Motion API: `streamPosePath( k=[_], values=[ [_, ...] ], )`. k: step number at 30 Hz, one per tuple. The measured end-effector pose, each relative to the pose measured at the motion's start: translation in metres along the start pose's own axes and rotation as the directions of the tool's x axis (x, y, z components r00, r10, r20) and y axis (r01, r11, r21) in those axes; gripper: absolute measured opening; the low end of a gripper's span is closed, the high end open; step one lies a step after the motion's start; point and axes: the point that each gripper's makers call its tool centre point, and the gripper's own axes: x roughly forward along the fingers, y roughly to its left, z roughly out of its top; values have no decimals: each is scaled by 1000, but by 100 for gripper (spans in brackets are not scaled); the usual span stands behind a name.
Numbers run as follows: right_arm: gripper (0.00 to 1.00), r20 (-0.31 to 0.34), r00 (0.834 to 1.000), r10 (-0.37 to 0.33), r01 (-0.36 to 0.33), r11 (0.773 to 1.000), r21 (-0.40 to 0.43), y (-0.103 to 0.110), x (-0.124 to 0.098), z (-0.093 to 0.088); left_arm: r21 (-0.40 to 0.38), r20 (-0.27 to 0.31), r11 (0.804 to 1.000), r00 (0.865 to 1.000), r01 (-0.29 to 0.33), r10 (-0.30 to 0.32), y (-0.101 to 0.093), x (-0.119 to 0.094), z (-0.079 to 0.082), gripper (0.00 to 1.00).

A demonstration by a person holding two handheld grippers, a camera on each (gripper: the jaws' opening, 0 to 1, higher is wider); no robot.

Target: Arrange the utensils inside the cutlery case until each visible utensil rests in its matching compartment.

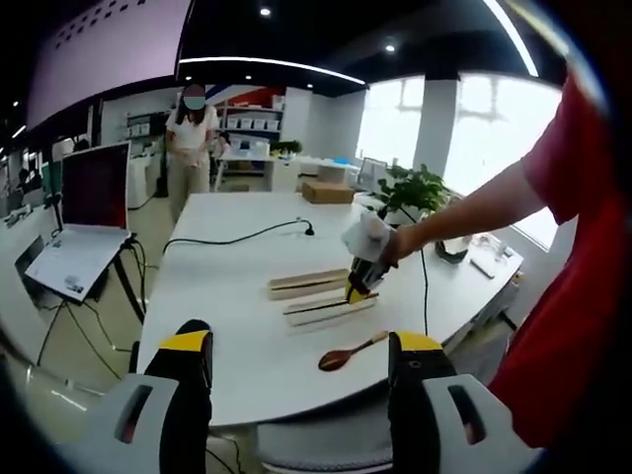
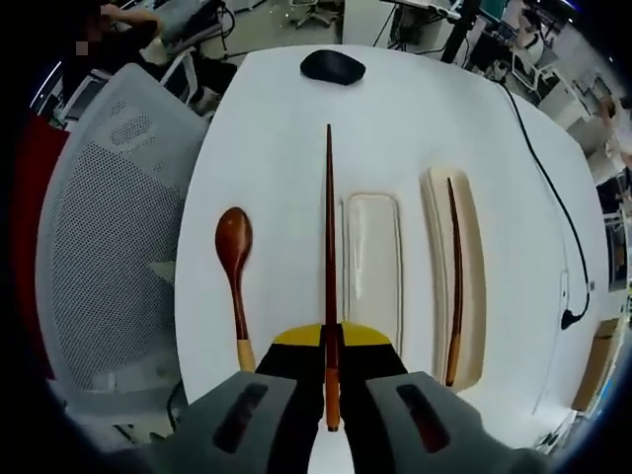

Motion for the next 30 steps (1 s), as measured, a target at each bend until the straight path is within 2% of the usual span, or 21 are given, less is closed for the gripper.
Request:
streamPosePath(
  k=[7,11,16,25,28,30],
  values=[
    [0,-1,1000,-2,2,1000,7,-9,-5,-3,-5,-7,1000,1000,3,-3,2,2,0,73],
    [0,29,1000,-11,9,998,56,-17,-6,-2,-5,-18,1000,1000,3,-3,4,4,3,73],
    [0,38,999,-18,15,996,88,-28,-11,-5,-1,4,1000,1000,4,-4,4,5,11,73],
    [0,36,999,-18,16,998,65,-45,-25,-5,-9,-10,1000,1000,12,-12,1,13,3,73],
    [0,48,999,-20,17,997,74,-43,-28,-2,-3,-30,1000,999,16,-16,-1,16,-1,72],
    [0,45,999,-19,16,997,69,-44,-29,-2,-4,-20,1000,999,26,-26,-3,17,1,73]
  ],
)
